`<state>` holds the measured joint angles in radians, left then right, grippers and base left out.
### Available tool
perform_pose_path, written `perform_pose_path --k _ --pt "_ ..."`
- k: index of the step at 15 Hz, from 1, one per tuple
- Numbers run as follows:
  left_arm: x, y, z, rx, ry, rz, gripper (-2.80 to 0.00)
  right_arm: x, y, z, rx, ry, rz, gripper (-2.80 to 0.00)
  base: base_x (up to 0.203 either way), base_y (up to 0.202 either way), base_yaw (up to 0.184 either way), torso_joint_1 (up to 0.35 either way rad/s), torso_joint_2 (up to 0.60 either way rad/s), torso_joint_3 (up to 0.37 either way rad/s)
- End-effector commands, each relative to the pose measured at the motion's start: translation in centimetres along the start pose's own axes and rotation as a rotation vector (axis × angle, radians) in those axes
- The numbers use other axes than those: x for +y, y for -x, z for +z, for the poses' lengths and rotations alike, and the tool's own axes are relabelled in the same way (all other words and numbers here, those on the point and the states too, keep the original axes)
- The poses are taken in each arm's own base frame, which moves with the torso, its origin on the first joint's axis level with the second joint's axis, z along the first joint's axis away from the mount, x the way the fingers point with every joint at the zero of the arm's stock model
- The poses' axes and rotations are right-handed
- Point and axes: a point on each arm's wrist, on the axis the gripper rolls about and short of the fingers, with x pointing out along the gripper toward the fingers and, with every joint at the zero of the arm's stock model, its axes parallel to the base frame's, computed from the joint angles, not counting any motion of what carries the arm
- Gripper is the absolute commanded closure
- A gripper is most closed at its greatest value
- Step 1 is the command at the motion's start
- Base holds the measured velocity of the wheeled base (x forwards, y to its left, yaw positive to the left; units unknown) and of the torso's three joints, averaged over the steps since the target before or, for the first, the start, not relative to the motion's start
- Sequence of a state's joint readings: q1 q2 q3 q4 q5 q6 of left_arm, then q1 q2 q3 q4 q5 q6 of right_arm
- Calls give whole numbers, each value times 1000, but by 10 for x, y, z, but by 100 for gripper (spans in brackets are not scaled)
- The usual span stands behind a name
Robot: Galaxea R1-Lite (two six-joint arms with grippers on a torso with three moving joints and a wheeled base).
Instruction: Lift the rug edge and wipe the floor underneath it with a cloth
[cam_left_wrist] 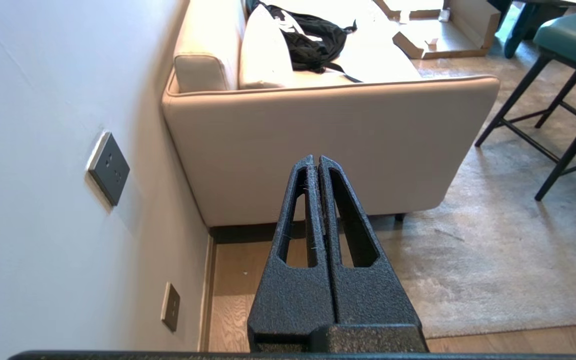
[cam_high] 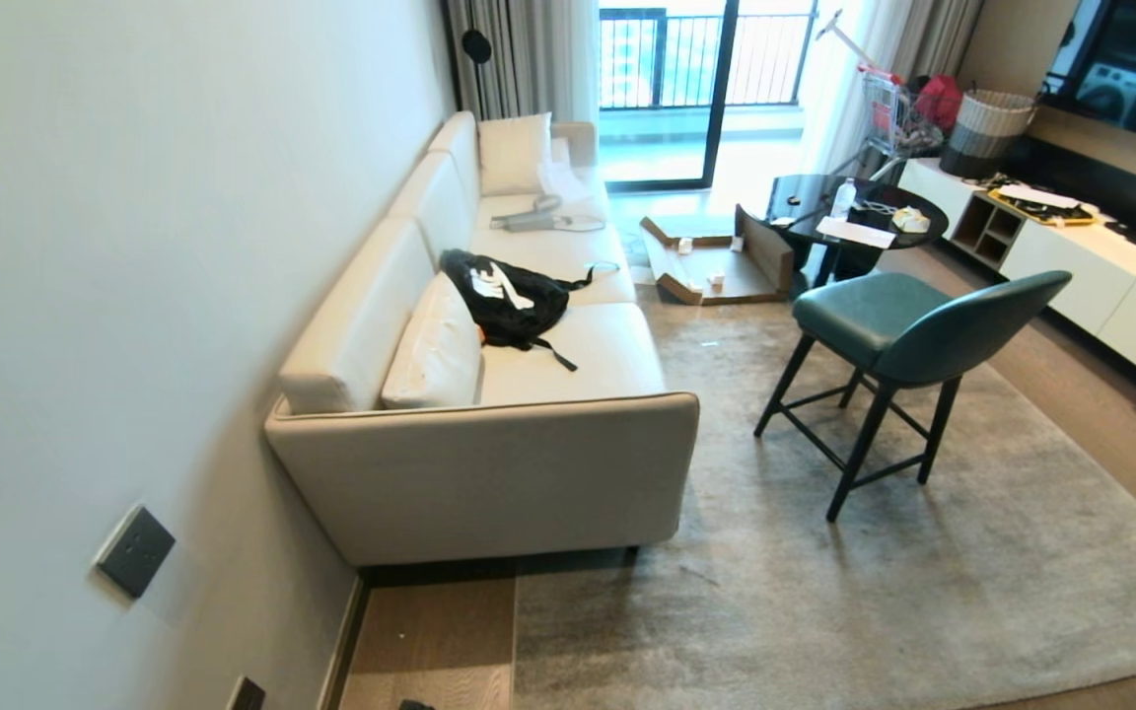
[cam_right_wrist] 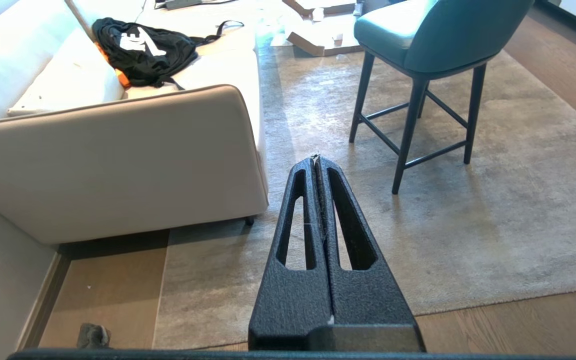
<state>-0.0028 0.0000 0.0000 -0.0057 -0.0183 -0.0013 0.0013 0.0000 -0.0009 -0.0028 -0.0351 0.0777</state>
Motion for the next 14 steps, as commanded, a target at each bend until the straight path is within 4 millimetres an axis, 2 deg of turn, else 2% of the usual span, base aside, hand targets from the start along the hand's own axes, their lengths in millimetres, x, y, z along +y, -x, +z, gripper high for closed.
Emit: perform_pose_path --k 1,10,14 --pt "0 0 0 0 0 0 0 0 0 0 2 0 0 0 0 0 0 130 -311 -193" --pt "0 0 0 0 0 0 0 0 0 0 1 -7 -2 0 0 0 0 149 -332 -188" --pt "0 0 0 0 0 0 0 0 0 0 1 -7 -2 0 0 0 0 12 -36 -10"
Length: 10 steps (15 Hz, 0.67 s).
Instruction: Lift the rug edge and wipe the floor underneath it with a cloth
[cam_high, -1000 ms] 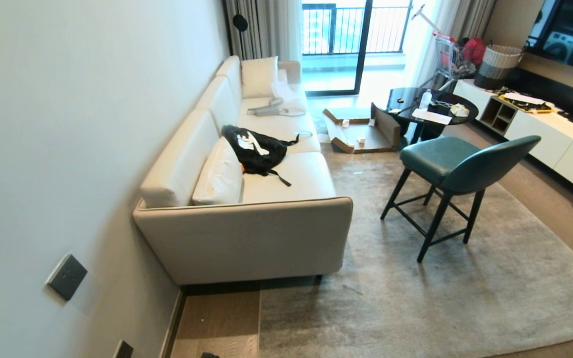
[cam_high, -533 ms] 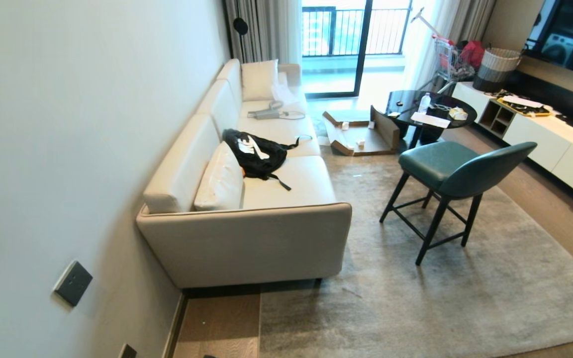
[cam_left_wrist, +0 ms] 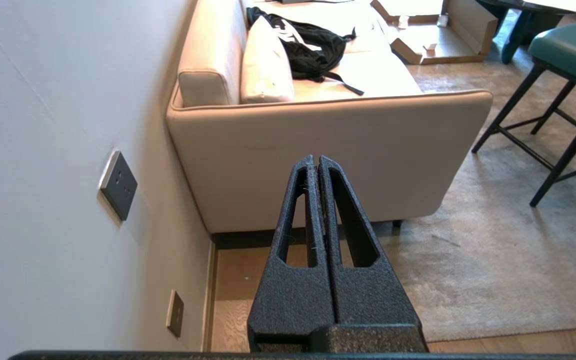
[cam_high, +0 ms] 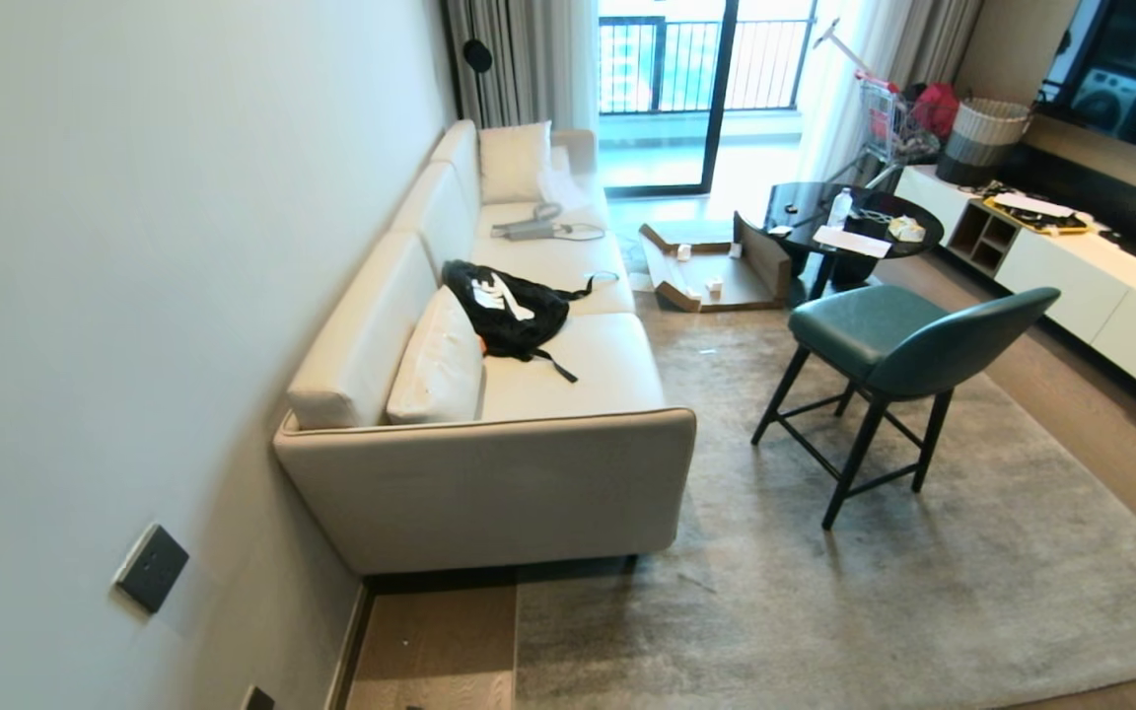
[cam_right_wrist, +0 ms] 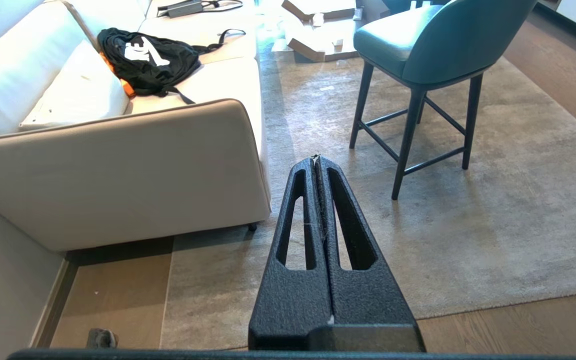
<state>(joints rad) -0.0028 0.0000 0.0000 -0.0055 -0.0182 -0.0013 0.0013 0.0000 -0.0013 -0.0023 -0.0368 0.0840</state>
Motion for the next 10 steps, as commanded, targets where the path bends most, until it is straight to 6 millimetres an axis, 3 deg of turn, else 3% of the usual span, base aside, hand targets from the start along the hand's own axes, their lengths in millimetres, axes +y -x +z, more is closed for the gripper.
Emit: perform_pose_path --k 1,10 --pt "0 0 0 -1 0 0 0 0 0 0 1 0 0 0 0 0 0 0 0 0" --pt "0 0 0 -1 0 -1 0 0 0 0 1 0 0 0 0 0 0 0 0 0"
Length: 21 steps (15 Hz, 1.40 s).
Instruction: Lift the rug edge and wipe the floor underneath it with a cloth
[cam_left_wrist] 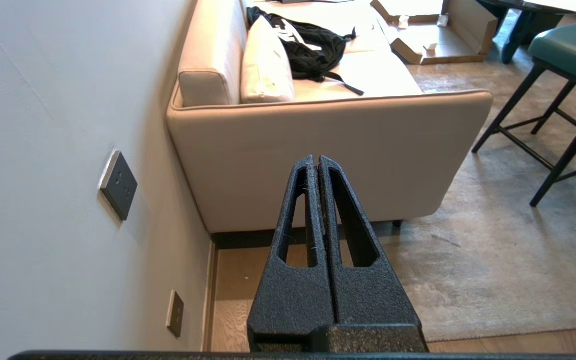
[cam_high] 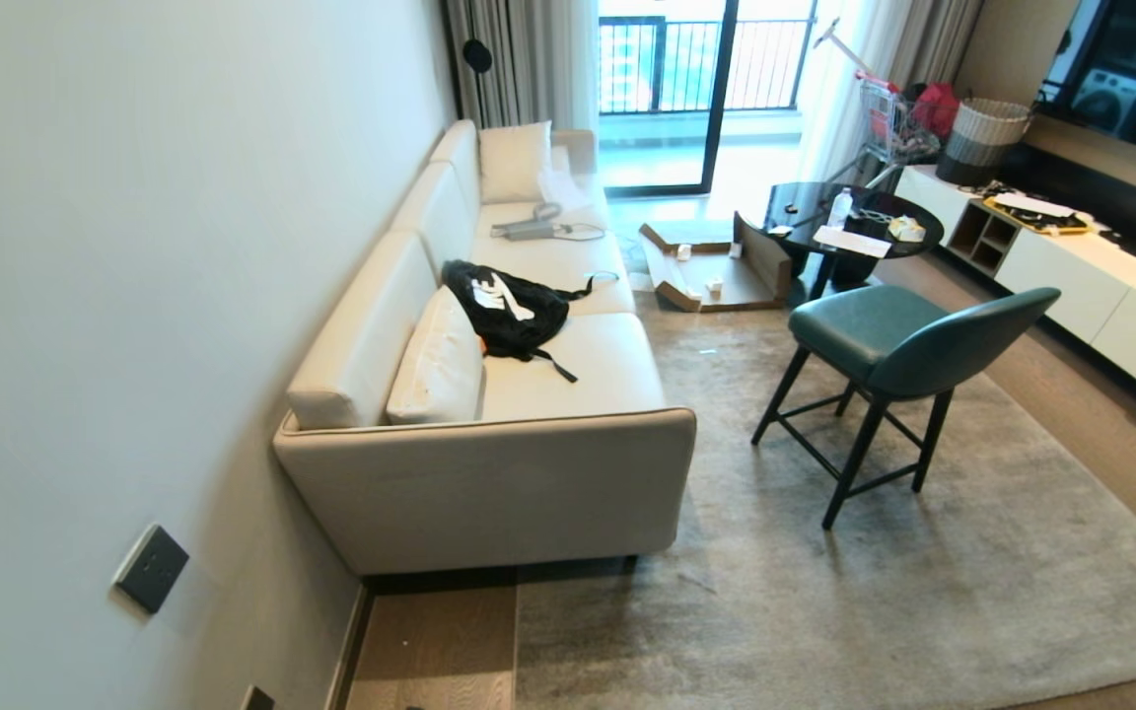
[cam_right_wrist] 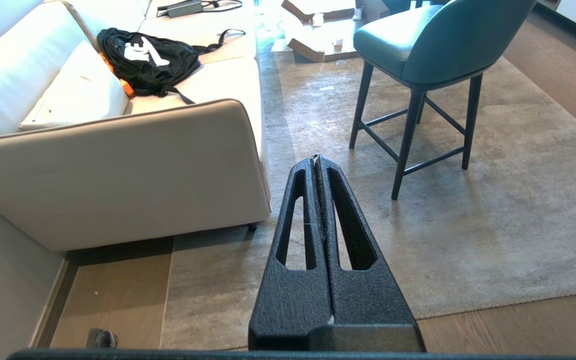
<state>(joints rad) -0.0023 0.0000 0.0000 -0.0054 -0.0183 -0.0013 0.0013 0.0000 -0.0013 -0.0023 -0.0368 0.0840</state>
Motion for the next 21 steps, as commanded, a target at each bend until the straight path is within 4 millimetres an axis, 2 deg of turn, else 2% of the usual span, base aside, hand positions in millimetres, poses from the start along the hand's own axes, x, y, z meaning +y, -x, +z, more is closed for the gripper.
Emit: perform_pose_path --k 1,21 --pt "0 0 0 -1 0 -1 0 0 0 0 2 0 0 0 0 0 0 0 0 0" --pt "0 0 0 -1 0 1 0 0 0 0 1 -3 0 0 0 0 0 0 0 0"
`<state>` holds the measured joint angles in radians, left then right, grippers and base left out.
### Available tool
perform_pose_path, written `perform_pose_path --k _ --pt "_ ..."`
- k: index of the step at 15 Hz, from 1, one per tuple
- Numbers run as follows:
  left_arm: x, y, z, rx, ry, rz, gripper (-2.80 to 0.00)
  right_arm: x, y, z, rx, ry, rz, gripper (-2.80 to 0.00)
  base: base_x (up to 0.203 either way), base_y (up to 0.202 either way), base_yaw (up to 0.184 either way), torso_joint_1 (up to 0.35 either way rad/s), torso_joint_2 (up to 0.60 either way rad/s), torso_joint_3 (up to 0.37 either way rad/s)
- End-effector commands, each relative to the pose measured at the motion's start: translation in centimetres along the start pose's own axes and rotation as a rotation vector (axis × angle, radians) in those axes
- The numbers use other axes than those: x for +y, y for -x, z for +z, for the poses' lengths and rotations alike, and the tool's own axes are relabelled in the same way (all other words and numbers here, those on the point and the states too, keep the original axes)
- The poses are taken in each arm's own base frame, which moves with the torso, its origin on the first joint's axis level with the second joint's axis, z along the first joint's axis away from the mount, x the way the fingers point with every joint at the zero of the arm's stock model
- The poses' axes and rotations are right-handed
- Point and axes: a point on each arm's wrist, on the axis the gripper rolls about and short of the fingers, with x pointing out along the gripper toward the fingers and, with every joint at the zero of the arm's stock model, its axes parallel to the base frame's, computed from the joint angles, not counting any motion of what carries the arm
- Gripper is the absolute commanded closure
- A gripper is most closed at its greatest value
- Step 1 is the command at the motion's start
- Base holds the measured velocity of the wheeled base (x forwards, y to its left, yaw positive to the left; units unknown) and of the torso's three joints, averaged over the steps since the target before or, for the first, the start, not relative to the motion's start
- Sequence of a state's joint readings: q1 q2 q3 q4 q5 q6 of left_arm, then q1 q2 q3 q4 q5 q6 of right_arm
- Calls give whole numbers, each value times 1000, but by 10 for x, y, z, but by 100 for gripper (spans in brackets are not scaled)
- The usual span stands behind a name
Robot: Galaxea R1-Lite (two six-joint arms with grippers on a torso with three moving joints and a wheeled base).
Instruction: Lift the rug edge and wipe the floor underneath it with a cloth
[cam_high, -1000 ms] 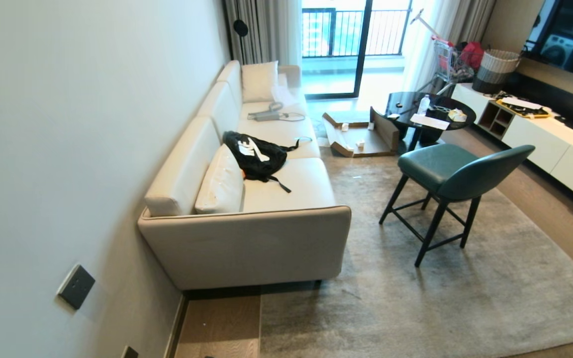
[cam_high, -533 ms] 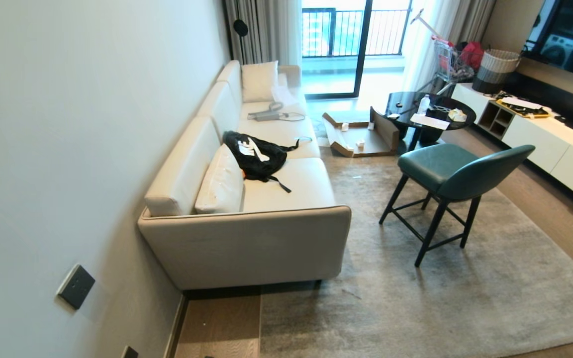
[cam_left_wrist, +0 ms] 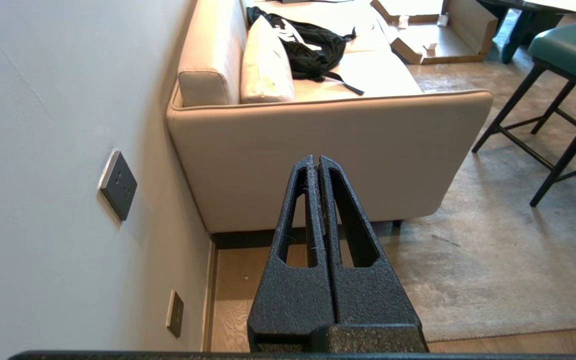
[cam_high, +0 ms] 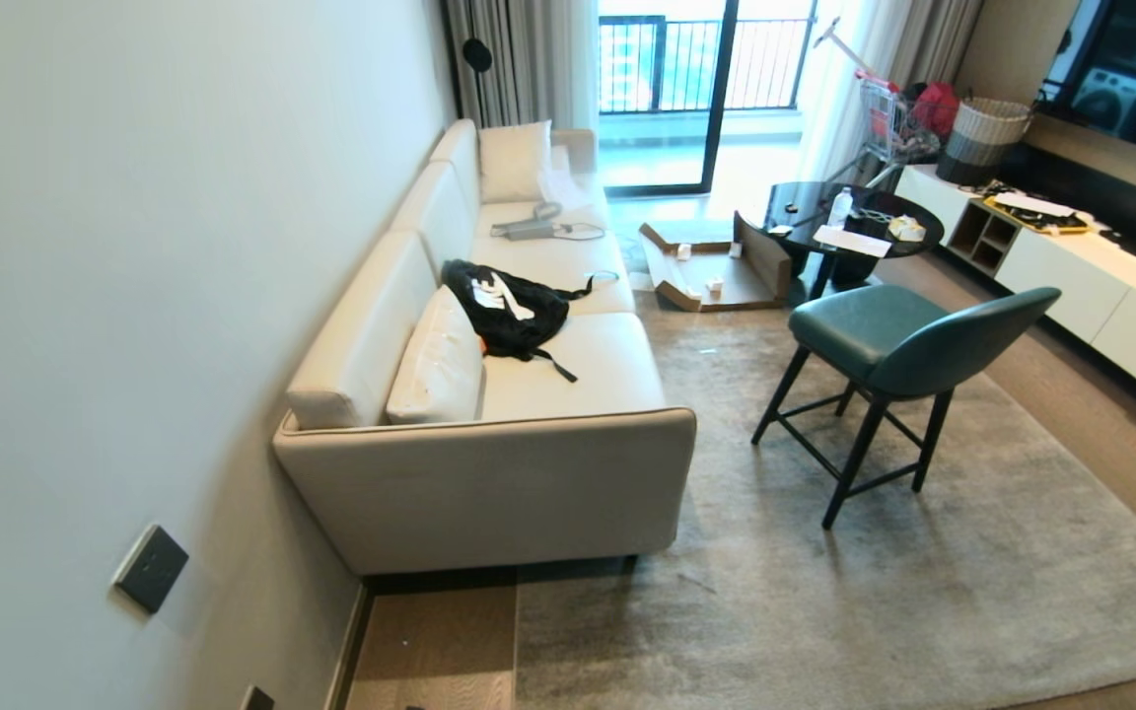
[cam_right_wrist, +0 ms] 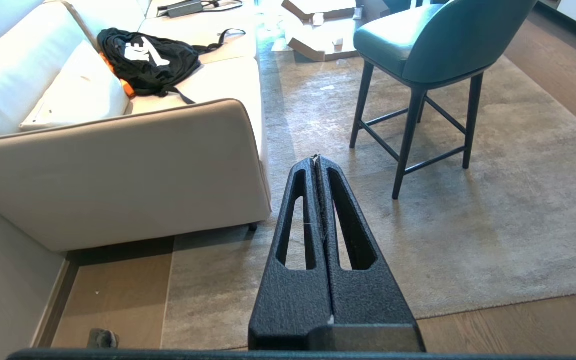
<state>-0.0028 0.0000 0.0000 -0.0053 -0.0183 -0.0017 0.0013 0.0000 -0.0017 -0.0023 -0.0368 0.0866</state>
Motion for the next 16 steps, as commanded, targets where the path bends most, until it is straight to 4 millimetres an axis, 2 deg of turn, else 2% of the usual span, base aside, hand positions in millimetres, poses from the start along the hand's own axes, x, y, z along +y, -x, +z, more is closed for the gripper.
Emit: perform_pose_path --k 1,16 --pt "0 0 0 -1 0 0 0 0 0 0 1 1 0 0 0 0 0 0 0 0" --pt "0 0 0 -1 0 0 0 0 0 0 1 0 0 0 0 0 0 0 0 0"
